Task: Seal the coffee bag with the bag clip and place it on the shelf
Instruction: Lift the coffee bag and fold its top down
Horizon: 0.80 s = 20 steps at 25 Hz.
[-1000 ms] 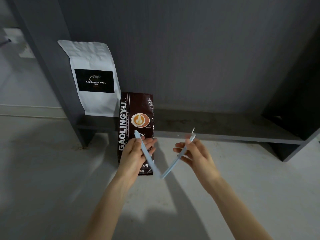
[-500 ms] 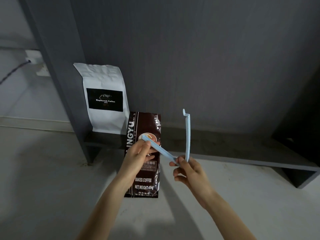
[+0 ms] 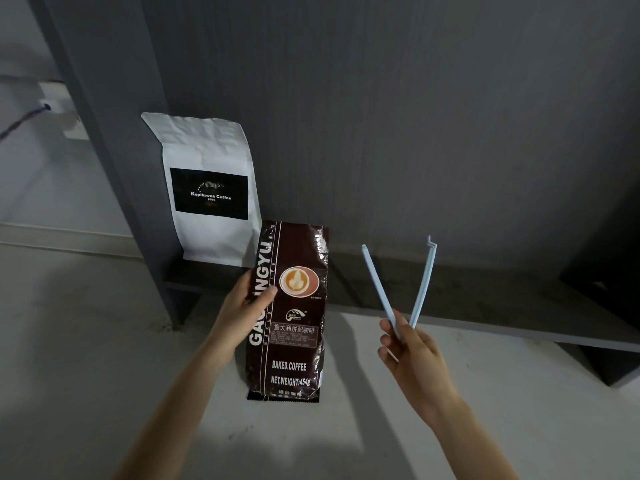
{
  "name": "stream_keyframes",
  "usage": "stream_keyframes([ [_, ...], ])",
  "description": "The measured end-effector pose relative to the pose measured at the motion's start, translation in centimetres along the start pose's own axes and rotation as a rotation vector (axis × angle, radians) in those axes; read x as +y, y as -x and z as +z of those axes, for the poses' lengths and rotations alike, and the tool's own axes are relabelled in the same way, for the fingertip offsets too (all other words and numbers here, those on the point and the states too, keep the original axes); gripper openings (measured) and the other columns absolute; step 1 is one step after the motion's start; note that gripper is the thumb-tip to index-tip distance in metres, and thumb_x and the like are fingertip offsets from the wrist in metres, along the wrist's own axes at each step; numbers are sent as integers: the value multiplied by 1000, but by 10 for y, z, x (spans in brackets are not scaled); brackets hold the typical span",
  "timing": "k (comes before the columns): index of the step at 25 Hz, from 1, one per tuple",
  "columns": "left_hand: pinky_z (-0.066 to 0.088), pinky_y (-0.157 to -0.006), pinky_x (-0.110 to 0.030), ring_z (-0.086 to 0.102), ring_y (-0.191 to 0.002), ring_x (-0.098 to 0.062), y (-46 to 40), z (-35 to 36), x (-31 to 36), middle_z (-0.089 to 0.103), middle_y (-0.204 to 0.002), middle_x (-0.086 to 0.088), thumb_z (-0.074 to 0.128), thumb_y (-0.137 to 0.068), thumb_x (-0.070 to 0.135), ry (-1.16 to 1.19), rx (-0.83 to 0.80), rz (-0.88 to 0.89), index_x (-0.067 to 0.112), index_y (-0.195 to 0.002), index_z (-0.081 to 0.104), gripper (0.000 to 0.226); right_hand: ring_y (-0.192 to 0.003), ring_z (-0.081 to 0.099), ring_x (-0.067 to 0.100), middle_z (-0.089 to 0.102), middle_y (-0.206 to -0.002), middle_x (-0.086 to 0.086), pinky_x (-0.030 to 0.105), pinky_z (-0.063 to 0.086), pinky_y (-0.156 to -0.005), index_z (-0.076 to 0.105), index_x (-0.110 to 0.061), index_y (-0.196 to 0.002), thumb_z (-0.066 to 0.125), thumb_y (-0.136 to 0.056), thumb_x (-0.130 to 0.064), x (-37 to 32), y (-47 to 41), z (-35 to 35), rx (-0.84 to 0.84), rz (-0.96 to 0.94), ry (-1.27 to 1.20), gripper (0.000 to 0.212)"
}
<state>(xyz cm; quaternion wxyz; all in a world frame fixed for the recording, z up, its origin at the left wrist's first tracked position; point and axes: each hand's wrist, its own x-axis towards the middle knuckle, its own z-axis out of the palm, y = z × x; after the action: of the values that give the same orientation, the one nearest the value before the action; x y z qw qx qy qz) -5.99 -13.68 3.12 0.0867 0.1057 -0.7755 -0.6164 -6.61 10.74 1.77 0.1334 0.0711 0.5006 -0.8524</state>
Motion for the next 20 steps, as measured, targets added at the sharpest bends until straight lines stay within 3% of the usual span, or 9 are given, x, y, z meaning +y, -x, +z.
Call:
stream_keyframes([
  [3, 45, -74, -25, 57, -91, -6, -1, 6, -8, 57, -109, 6, 54, -86, 26, 27, 37, -41, 21, -123, 44, 39, -56, 56, 9, 64, -64, -1, 20, 53, -52, 62, -9, -92, 50, -87, -19, 5, 5, -6, 7, 28, -30, 17],
  [5, 47, -69, -24, 61, -88, -8, 0, 6, -11, 63, -104, 4, 58, -83, 23, 100, 55, -66, 24, -109, 52, 27, -57, 54, 9, 60, -65, -1, 20, 52, -52, 63, -7, -94, 49, -87, -18, 6, 8, -9, 8, 29, -24, 19],
  [10, 48, -73, -24, 64, -89, -7, 13, 6, -18, 67, -95, 13, 58, -83, 31, 108, 9, -61, 38, -90, 59, 10, -56, 51, 9, 52, -62, 0, 21, 50, -52, 65, -7, -91, 45, -89, -15, 8, 13, -5, 11, 42, 5, 21],
  [15, 52, -65, -19, 68, -85, -6, 36, 23, -19, 74, -89, 10, 62, -79, 30, 257, 57, -13, 33, -94, 64, 16, -59, 55, 10, 63, -66, -1, 23, 48, -55, 64, -10, -90, 45, -90, -19, 9, 18, 1, 8, 47, 52, 21],
  [18, 54, -61, -15, 69, -84, -8, 47, 40, -12, 75, -90, 13, 65, -67, 38, 369, -10, 15, 34, -91, 66, 24, -58, 62, 10, 74, -77, 1, 20, 51, -49, 61, -9, -93, 44, -90, -19, 2, 22, 2, -44, 13, -35, 21],
  [20, 55, -64, -17, 69, -86, -9, 50, 53, -8, 74, -91, 13, 65, -64, 41, 374, -49, 18, 33, -91, 66, 28, -55, 61, 9, 74, -72, 2, 20, 51, -47, 58, -7, -91, 42, -90, -17, -4, 24, 0, -47, -4, -91, 19],
])
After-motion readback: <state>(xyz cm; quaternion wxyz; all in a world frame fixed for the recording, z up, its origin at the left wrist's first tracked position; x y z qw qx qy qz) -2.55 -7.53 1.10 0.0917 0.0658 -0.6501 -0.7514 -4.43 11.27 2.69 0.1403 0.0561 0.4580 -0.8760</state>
